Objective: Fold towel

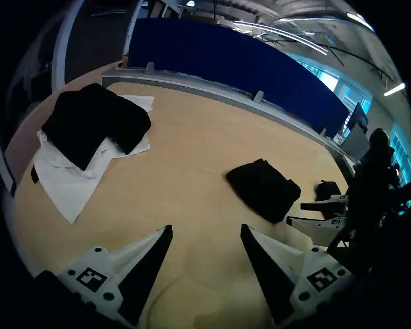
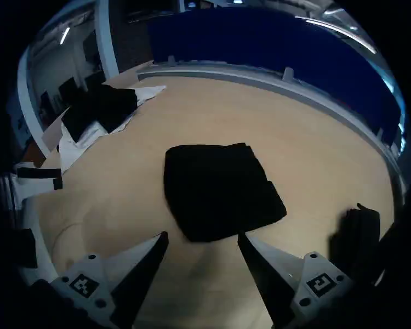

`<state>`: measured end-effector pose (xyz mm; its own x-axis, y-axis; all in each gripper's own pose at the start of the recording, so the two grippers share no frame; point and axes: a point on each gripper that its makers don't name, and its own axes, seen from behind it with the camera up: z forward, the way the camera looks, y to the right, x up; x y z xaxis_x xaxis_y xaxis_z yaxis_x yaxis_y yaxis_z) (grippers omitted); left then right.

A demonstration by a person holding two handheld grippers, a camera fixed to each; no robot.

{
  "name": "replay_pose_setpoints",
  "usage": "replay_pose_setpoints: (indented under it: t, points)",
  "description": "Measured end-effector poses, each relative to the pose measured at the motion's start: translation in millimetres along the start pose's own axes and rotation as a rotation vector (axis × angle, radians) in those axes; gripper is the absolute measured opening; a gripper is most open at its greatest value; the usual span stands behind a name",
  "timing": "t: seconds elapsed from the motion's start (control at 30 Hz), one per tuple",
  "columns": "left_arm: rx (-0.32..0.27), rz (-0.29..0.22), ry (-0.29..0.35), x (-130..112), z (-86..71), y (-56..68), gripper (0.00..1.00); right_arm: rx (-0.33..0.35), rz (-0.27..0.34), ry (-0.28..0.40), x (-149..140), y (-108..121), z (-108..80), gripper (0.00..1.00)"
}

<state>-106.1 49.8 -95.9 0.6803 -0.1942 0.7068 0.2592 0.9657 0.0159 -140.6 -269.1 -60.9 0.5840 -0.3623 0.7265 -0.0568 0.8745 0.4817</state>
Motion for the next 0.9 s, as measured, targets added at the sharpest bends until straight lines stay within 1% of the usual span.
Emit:
replay_pose_setpoints:
  t: [0.3,0.5,0.7,0.9]
  points:
    - [-0.005,-0.001,0.000,-0.1,0.0,-1.0,0.92,-0.036,0.111,-0.024,-7.4,-5.4,8.7,0.97]
    - [-0.006,0.000,-0.001,-0.7,-0.8,-3.1,0.92,-0.084,0.175,-0.038,-15.7,-13.3,12.7,0.88]
    - [-0.009,-0.001,0.001,-1.3,-2.6,-5.2,0.92,-0.102,0.244,-0.043,-18.6,-19.8,17.9,0.78]
    - [-0.010,-0.007,0.001,-3.7,-4.0,-7.8,0.92,-0.110,0.273,-0.041,-14.9,-20.7,19.9,0.69]
